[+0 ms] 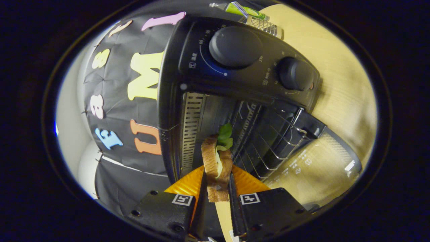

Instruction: Open the toaster oven, put the food inside, and close the toaster oven door.

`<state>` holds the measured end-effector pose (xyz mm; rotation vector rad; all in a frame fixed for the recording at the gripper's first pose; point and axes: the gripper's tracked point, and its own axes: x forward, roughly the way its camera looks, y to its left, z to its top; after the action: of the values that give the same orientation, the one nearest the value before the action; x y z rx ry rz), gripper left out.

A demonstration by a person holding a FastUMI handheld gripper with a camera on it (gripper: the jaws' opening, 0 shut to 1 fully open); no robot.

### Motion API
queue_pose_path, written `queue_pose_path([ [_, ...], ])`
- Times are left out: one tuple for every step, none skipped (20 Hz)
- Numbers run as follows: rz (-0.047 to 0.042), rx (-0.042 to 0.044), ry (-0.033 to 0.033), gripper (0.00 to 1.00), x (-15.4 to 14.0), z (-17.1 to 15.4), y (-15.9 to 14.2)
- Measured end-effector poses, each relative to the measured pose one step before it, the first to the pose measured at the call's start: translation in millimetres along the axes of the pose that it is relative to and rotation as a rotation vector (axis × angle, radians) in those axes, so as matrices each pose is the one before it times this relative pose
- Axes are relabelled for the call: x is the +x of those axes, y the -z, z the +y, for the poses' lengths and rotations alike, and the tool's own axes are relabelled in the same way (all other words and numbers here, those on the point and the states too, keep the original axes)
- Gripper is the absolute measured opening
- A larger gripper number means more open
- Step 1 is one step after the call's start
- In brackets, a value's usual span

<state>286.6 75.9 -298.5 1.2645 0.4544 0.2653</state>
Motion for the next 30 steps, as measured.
queue_pose_path([
  [-0.0043,-0.01726,0.00707,0.38,5.58,-1.17,0.44],
  [-0.00672,-0.01708,0.01608,0.4,2.17,-0.96,0.75],
  [-0.00176,-0.01831,0.01127,0.43,5.45,0.41,3.32],
  [0.01138,-0.01812,0.00927,0.52,4.23,0.77,7.14],
  [0.00827,-0.01178,0.01055,0.55,1.65,1.3,3.61],
  [0.0108,-0.0238,0.0086,0.57,0.38,2.55,3.57],
  [0.00452,-0.03287,0.00838,0.59,1.14,2.71,1.36],
  [0.01035,-0.03089,0.00818,0.6,1.6,0.72,3.48],
  [0.02013,-0.03398,0.01328,0.61,1.53,1.86,1.46],
  [0.02046,-0.03597,0.0144,0.62,0.86,1.4,2.04],
  [0.02392,-0.04832,0.02149,0.63,1.26,0.78,3.55],
  [0.01356,-0.05313,0.0172,0.64,1.24,4.36,1.65],
  [0.01943,-0.05874,0.0157,0.64,-0.11,3.18,2.17],
  [0.02431,-0.06122,0.02126,0.64,-1.13,2.68,5.7],
  [0.02612,-0.05531,0.01432,0.64,-1.45,2.67,4.27],
  [0.02896,-0.05327,0.01813,0.65,-1.48,1.17,2.22],
  [0.02231,-0.05047,0.02045,0.65,-0.82,1.21,0.07],
  [0.02894,-0.04934,0.02944,0.65,-2.51,-5.88,5.74],
  [0.02986,-0.04746,0.02285,0.65,1.23,-1.49,2.32],
  [0.02496,-0.03745,0.01231,0.65,0.53,-0.18,3.34],
  [0.03658,-0.03329,0.01359,0.65,0.68,-0.92,2.81],
  [0.036,-0.03214,0.01683,0.68,-1.32,-2.29,3.26],
  [0.03421,-0.03596,0.01061,0.7,-0.54,-1.96,4.78],
  [0.02099,-0.02475,0.01208,0.75,-2.42,-0.53,2.39],
  [0.01499,-0.0193,0.01557,0.75,-1.33,-3.05,2.11],
  [0.01689,-0.02207,0.0239,0.76,-4.72,-4.35,2.27],
  [0.01995,-0.03163,0.04303,0.77,-3.11,-7.09,1.7],
  [0.01533,-0.0411,0.04163,0.79,-4.22,-8.52,2.17],
  [0.01761,-0.0447,0.03956,0.8,-4.13,-8.06,3.06],
  [0.01668,-0.04187,0.03258,0.82,-2.26,-4.53,5.73],
])
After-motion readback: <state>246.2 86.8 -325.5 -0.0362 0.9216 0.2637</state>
